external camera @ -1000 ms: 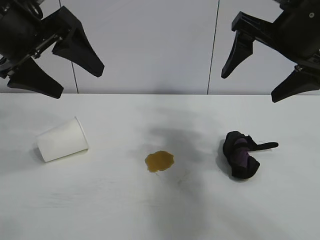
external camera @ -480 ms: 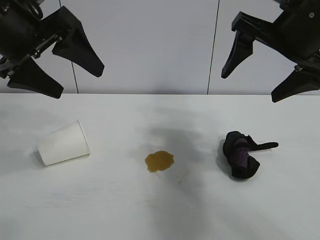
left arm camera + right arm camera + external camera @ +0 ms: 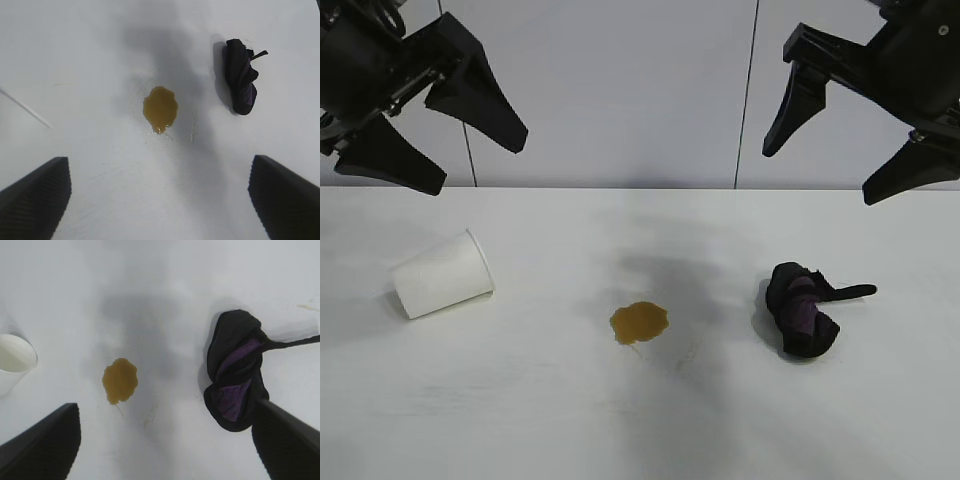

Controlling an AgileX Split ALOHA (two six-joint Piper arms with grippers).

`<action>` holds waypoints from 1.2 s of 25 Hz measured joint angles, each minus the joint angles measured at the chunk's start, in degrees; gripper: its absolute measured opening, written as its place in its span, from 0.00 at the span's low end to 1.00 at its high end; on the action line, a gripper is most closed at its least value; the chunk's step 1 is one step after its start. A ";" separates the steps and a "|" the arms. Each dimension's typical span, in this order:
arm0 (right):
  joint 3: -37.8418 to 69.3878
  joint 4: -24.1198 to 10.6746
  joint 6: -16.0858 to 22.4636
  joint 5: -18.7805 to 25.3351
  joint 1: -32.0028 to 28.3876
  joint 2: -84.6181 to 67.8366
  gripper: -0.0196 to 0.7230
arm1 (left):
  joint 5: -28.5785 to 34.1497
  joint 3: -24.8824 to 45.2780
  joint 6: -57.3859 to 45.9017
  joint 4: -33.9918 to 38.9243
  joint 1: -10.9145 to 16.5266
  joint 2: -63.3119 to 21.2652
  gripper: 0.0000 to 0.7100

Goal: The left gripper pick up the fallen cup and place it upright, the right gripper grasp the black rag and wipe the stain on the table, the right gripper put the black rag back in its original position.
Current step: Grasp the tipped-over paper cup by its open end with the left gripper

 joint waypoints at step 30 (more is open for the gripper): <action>0.00 0.00 0.00 1.78 0.00 0.00 0.89 | -17.17 -5.22 13.20 6.74 -4.63 21.25 0.98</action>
